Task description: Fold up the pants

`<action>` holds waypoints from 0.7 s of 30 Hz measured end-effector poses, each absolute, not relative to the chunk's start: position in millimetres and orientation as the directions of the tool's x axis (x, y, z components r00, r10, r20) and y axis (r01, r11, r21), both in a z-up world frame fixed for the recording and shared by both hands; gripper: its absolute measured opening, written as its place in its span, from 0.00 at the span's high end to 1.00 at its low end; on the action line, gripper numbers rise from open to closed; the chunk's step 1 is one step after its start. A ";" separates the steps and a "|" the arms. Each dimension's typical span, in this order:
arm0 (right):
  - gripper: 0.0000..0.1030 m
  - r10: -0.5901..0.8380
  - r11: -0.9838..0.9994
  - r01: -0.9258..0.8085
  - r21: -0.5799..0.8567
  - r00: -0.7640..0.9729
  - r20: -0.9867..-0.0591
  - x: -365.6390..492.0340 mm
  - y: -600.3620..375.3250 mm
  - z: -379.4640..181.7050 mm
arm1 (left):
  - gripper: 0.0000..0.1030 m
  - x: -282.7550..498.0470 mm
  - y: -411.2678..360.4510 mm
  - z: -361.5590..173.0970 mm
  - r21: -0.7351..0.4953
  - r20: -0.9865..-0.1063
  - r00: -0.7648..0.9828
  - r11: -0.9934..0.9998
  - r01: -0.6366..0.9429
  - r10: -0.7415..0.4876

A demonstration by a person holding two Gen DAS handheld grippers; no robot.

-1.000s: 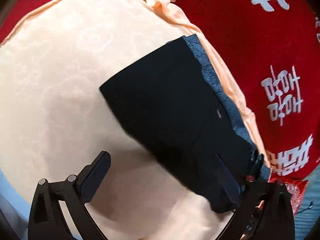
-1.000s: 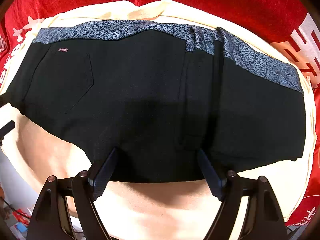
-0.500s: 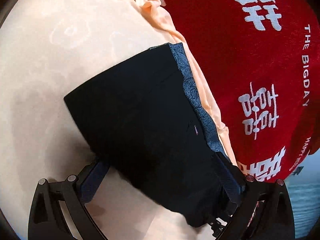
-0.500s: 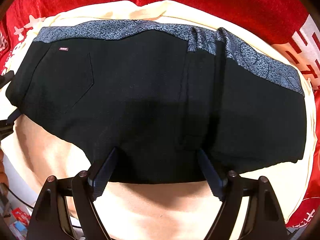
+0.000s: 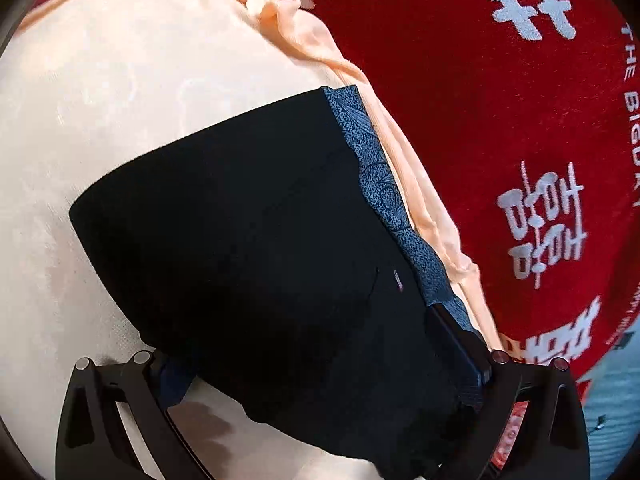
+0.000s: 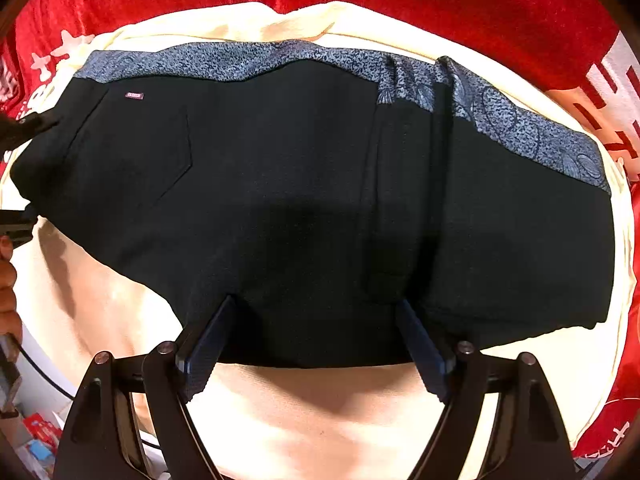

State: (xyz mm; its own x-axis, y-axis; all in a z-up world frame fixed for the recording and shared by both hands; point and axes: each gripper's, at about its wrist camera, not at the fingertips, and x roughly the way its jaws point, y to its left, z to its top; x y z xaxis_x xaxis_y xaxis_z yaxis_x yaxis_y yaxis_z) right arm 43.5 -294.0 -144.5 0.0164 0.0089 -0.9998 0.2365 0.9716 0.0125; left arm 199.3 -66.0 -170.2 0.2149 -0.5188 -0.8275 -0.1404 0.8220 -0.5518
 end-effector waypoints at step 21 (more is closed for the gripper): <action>0.13 0.516 0.856 -0.010 0.517 -0.043 -0.855 247.7 -210.0 -65.8 | 0.64 129.4 -156.7 -138.3 0.316 -0.840 0.541 0.834 0.452 0.025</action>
State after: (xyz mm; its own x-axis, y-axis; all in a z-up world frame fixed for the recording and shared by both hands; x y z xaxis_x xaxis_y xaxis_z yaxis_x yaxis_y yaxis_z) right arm 247.7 -210.0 -65.8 -0.0430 0.5164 -0.8552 -0.0097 0.8558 0.5173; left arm 129.4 -156.7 -138.3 0.5415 0.0252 -0.8403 0.4520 0.8341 0.3163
